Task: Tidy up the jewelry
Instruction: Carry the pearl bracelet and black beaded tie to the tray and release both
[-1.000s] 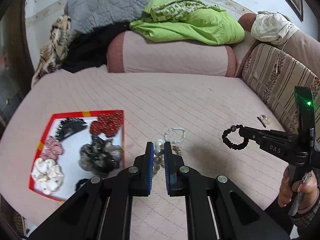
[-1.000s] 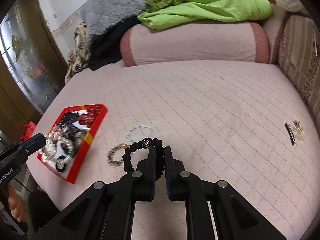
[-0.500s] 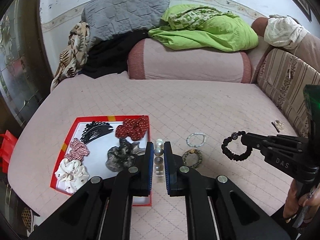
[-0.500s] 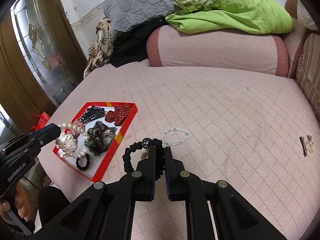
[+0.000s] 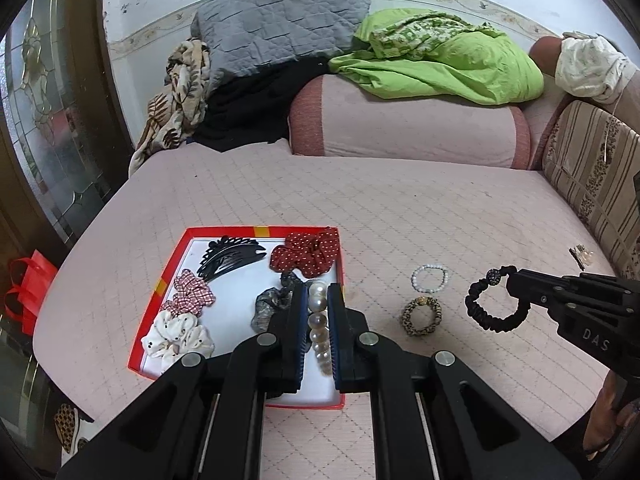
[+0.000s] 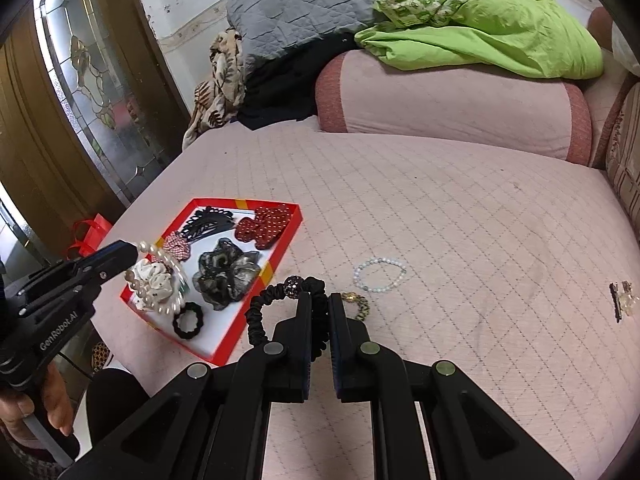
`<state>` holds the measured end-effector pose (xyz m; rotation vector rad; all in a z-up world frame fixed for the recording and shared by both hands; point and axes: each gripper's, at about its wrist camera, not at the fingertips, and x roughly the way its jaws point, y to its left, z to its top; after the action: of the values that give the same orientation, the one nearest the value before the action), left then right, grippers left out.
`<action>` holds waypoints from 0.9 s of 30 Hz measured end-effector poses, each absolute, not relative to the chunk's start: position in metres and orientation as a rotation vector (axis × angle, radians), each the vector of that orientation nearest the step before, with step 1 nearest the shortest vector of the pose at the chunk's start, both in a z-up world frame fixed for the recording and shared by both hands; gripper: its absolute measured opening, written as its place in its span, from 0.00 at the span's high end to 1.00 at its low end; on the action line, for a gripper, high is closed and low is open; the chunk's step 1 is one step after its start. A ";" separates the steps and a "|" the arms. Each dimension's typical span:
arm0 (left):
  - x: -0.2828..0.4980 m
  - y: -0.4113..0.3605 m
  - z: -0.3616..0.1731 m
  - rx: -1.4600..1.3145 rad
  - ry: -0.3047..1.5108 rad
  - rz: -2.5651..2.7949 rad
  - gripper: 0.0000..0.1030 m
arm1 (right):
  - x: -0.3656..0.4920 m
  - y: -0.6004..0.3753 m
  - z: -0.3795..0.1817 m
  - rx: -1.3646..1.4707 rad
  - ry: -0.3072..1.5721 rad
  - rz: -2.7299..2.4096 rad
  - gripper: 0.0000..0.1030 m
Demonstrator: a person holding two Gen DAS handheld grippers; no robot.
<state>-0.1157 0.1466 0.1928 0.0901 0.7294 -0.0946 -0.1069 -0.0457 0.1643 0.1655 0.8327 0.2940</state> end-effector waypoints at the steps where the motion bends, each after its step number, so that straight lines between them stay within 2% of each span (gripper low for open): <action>1: -0.115 0.149 0.192 0.088 0.731 -0.091 0.91 | -0.106 -0.043 0.165 0.169 0.833 0.299 0.91; 16: -0.107 0.204 0.182 0.000 0.763 -0.073 0.91 | -0.090 0.022 0.168 0.122 0.859 0.373 0.91; 27: -0.067 0.265 0.186 -0.066 0.811 -0.103 0.91 | -0.067 0.075 0.155 0.096 0.904 0.443 0.91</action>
<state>-0.0667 0.2646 0.1859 -0.0661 0.8112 -0.1026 -0.0666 0.0752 0.1550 0.0963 0.9040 0.4428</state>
